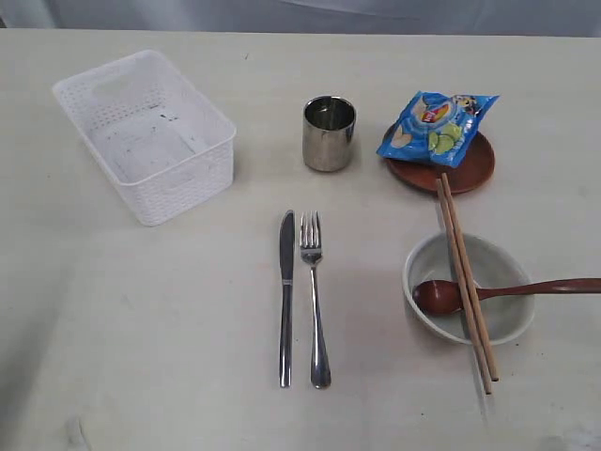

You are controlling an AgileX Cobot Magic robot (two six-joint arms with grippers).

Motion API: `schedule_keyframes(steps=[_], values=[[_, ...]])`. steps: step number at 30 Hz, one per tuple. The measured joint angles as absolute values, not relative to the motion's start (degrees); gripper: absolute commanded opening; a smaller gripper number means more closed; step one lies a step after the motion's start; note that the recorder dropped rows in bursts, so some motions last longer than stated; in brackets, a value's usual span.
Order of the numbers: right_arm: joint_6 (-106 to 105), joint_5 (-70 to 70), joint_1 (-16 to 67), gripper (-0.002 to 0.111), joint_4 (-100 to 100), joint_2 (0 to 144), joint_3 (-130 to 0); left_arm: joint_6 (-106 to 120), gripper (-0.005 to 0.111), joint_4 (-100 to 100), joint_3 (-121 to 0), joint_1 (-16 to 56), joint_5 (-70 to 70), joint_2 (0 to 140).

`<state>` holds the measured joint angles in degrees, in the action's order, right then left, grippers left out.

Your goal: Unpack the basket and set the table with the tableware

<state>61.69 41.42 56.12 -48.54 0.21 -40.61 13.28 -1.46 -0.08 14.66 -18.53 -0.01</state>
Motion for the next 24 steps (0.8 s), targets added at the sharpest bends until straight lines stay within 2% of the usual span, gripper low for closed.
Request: schedule_keyframes(steps=[5, 10, 17, 24], values=[[55.44, 38.41, 56.12, -0.001, -51.91, 0.11, -39.75, 13.28, 0.000, -1.46, -0.08, 14.66, -18.53, -0.01], [18.72, 24.04, 53.64, -0.001, -38.74, 0.17, -32.47, 13.28, 0.000, -1.46, -0.08, 14.66, -18.53, -0.01], [-11.59, 9.74, 36.73, -0.001, -10.64, 0.22, -21.28, 13.28, 0.000, -1.46, -0.08, 14.66, -18.53, -0.01], [-16.14, 8.43, 16.65, -0.001, 9.94, 0.22, -8.81, 13.28, 0.000, -1.46, -0.08, 14.66, -18.53, -0.01]])
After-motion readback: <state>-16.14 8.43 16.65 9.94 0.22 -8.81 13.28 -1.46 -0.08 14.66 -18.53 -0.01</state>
